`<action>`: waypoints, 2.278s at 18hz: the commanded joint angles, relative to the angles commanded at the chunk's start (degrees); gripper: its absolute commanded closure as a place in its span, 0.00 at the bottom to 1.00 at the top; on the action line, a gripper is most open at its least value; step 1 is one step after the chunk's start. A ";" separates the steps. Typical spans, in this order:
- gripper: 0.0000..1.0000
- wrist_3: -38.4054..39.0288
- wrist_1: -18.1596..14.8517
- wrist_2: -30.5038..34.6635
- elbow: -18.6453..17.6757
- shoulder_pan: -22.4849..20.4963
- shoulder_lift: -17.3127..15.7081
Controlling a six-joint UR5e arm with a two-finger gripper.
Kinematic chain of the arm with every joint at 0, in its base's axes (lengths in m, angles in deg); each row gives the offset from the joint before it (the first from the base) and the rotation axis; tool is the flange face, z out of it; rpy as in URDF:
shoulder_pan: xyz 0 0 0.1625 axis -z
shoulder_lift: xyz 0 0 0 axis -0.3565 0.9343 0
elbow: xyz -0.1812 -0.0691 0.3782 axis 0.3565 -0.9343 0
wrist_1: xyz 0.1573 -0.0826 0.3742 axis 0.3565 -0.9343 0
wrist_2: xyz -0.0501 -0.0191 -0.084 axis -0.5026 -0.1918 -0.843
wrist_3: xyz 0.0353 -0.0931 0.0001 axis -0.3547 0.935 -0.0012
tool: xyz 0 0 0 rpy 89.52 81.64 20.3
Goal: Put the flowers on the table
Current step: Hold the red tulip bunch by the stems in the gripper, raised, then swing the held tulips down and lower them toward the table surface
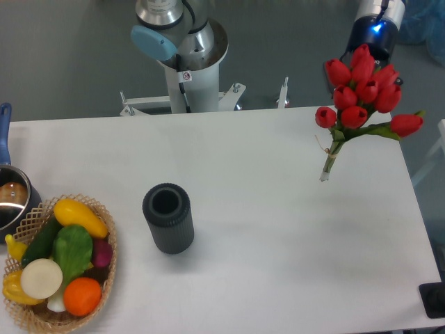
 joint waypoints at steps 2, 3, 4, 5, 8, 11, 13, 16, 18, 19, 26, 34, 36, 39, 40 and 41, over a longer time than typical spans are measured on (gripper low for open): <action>0.72 0.09 -0.09 0.09 0.09 0.17 -0.09; 0.72 0.09 -0.09 0.09 0.09 0.26 -0.09; 0.72 0.17 -0.09 0.18 0.09 0.35 -0.09; 0.72 0.18 -0.17 0.44 0.09 0.44 -0.18; 0.72 0.18 -0.09 4.47 0.35 0.79 -0.18; 0.72 1.05 -0.09 8.34 0.88 1.49 -0.26; 0.72 2.11 0.00 13.24 0.97 2.81 -0.79; 0.72 3.07 0.00 20.72 1.05 5.35 -0.97; 0.73 4.39 0.00 24.77 1.84 6.85 -0.62; 0.73 5.18 0.00 26.70 2.28 7.81 -0.36; 0.75 7.21 0.00 44.98 4.13 16.16 3.94; 0.76 9.67 -0.26 60.19 7.12 24.17 10.98; 0.77 10.54 -0.26 60.65 7.12 24.52 11.42; 0.79 12.30 -0.18 61.08 7.12 25.13 12.21; 0.79 12.74 -0.09 62.30 7.12 25.40 12.56; 0.79 12.92 -0.09 64.06 7.12 26.01 13.00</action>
